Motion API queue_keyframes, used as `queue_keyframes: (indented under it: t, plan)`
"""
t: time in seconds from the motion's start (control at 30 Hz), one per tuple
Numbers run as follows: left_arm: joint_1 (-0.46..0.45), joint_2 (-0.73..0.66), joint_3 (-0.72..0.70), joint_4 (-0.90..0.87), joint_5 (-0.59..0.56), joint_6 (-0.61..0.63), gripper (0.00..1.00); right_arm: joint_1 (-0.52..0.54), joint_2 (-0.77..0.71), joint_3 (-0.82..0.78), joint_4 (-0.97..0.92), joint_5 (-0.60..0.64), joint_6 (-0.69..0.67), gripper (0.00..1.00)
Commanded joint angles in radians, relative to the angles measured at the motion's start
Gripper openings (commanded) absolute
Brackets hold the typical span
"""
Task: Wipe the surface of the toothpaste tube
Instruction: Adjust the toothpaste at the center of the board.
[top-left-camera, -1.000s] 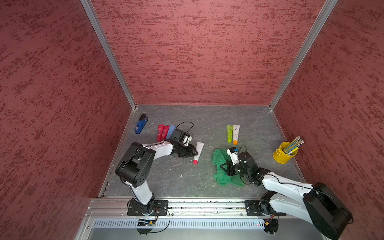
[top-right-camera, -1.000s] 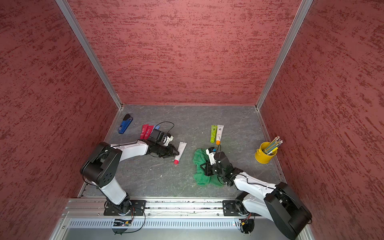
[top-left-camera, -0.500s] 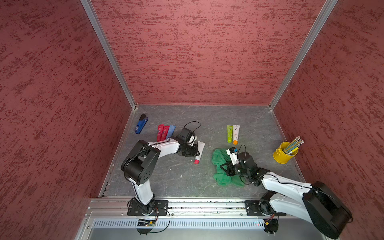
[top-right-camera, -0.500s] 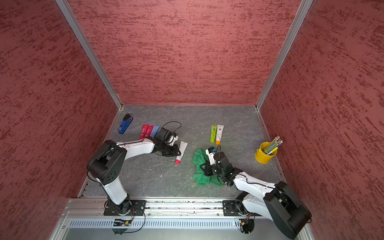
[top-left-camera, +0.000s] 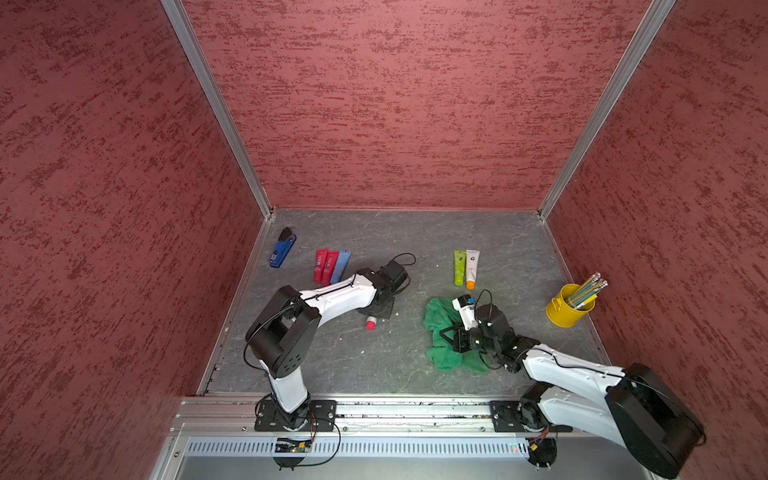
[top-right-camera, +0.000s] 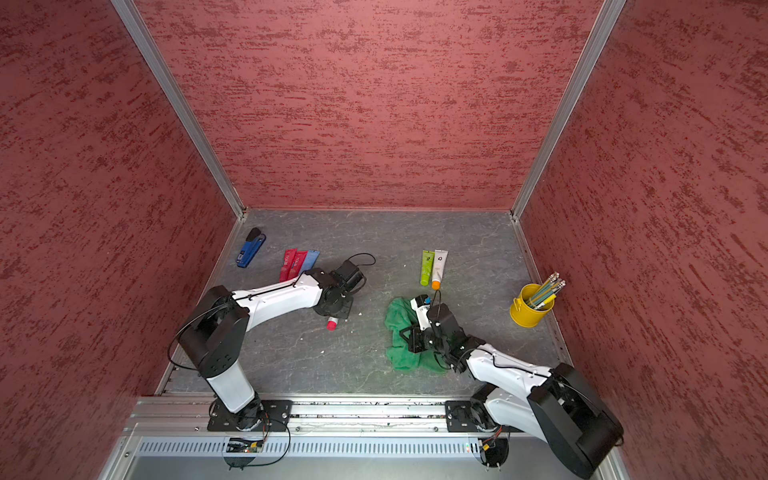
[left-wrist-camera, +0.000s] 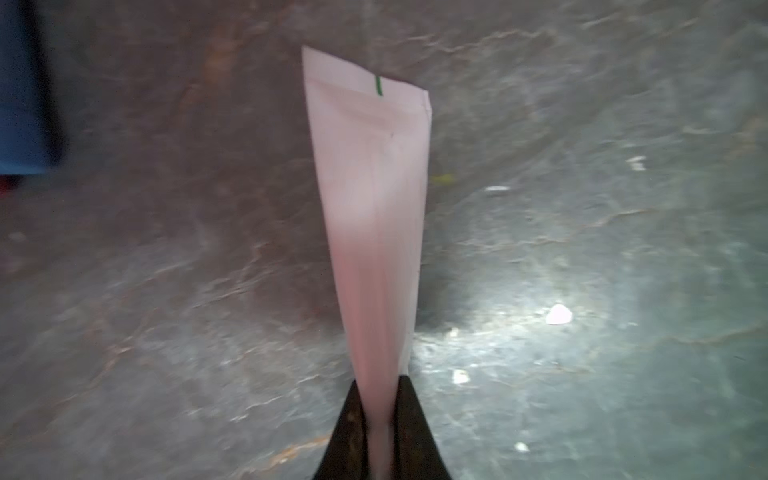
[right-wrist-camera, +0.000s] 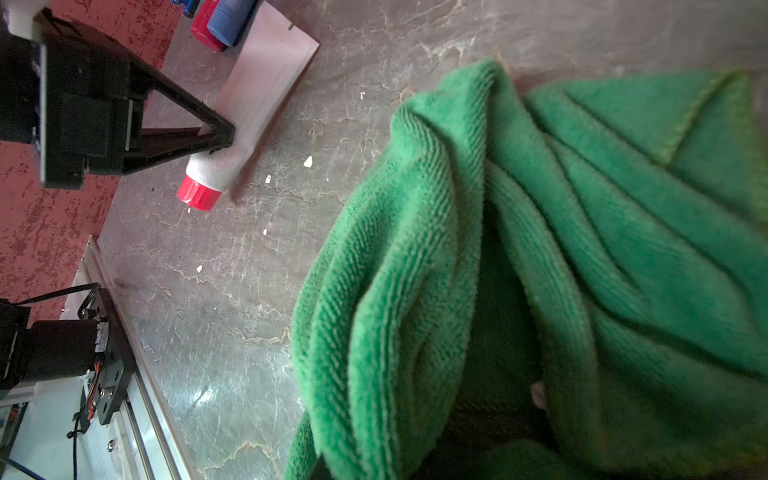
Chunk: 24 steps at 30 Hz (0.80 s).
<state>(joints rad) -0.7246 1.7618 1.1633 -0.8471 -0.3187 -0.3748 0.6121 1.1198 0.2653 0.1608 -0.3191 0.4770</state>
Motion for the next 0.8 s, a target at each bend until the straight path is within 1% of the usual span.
queue_keyframes:
  t: [0.0, 0.07, 0.13, 0.3, 0.37, 0.47, 0.5, 0.57, 0.63, 0.7, 0.77]
  plan:
    - [-0.027, 0.046, 0.04, -0.14, -0.264, -0.034, 0.14, 0.01, -0.017, 0.003, 0.016, -0.005, -0.015, 0.0]
    - [-0.047, 0.088, 0.061, -0.164, -0.318, -0.047, 0.14, 0.011, -0.018, 0.003, 0.016, -0.005, -0.015, 0.0]
    - [-0.072, 0.126, 0.079, -0.175, -0.345, -0.059, 0.14, 0.012, -0.019, 0.003, 0.016, -0.005, -0.016, 0.0]
    - [-0.164, 0.225, 0.134, -0.185, -0.379, -0.097, 0.14, 0.012, -0.015, 0.005, 0.016, -0.004, -0.015, 0.0]
    - [-0.198, 0.268, 0.157, -0.181, -0.382, -0.106, 0.16, 0.012, -0.013, 0.005, 0.016, -0.004, -0.015, 0.0]
    - [-0.244, 0.321, 0.185, -0.18, -0.38, -0.124, 0.26, 0.012, -0.012, 0.005, 0.017, -0.003, -0.015, 0.0]
    - [-0.269, 0.329, 0.195, -0.186, -0.398, -0.137, 0.29, 0.012, -0.012, 0.005, 0.016, -0.002, -0.015, 0.0]
    - [-0.312, 0.322, 0.207, -0.198, -0.432, -0.165, 0.38, 0.012, -0.009, 0.007, 0.016, -0.001, -0.015, 0.0]
    - [-0.345, 0.275, 0.204, -0.192, -0.448, -0.175, 0.49, 0.012, -0.004, 0.009, 0.016, -0.002, -0.016, 0.0]
    - [-0.359, 0.2, 0.186, -0.175, -0.451, -0.173, 0.54, 0.013, 0.003, 0.012, 0.015, -0.003, -0.015, 0.0]
    - [-0.358, 0.092, 0.138, -0.117, -0.422, -0.148, 0.57, 0.014, 0.005, 0.012, 0.016, 0.0, -0.015, 0.0]
